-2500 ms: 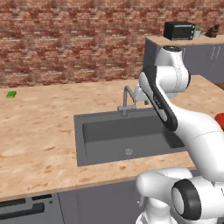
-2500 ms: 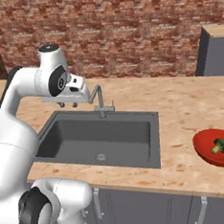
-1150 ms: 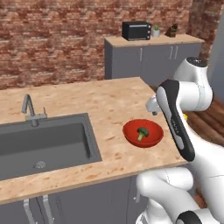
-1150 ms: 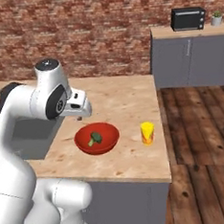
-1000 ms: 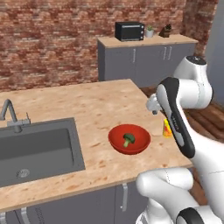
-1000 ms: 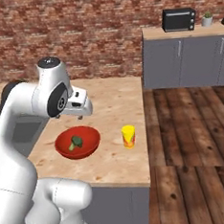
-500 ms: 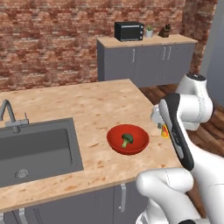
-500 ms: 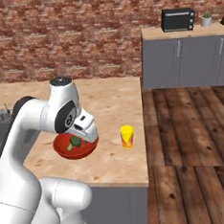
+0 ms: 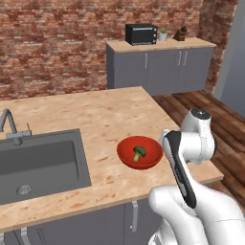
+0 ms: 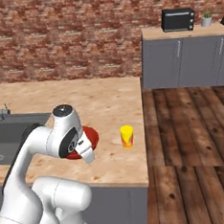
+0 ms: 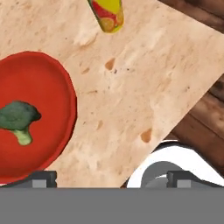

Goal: Move the cup from next to the sink to the open cabinet. Then, move the bowl with the broccoli to the fridge to clear the area for faucet cleaning.

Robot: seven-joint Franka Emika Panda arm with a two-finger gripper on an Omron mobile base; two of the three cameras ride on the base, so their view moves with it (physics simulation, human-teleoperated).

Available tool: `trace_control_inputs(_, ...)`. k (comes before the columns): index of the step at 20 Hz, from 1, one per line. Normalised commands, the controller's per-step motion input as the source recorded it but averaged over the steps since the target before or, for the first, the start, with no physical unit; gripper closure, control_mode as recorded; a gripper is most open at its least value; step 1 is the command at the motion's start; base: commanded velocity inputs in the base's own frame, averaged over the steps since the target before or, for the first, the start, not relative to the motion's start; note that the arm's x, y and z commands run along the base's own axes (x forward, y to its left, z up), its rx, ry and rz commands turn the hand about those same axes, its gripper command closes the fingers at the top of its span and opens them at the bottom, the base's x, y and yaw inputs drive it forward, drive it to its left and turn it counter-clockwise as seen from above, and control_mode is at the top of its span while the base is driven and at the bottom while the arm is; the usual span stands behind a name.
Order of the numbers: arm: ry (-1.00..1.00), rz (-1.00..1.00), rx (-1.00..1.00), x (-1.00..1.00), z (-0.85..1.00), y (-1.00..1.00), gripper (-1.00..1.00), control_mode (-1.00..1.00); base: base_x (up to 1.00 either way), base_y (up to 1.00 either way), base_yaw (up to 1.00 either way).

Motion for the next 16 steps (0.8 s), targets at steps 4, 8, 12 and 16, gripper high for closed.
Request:
trace_control_inputs(4,0.01,-0.07,0.06,0.91,-0.11,0.05,-1.00,-1.00,0.00,0.00,0.00)
trace_control_inputs(8,0.10,-0.01,0.00,0.69,0.00,0.00,-1.00,-1.00,0.00,0.00,0.00)
trace_control_inputs(12,0.08,0.01,0.00,0.04,-0.05,0.00,-1.00,-1.00,0.00,0.00,0.00)
trace_control_inputs(16,0.06,0.03,0.00,0.00,-0.21,0.00,-1.00,-1.00,0.00,0.00,0.00)
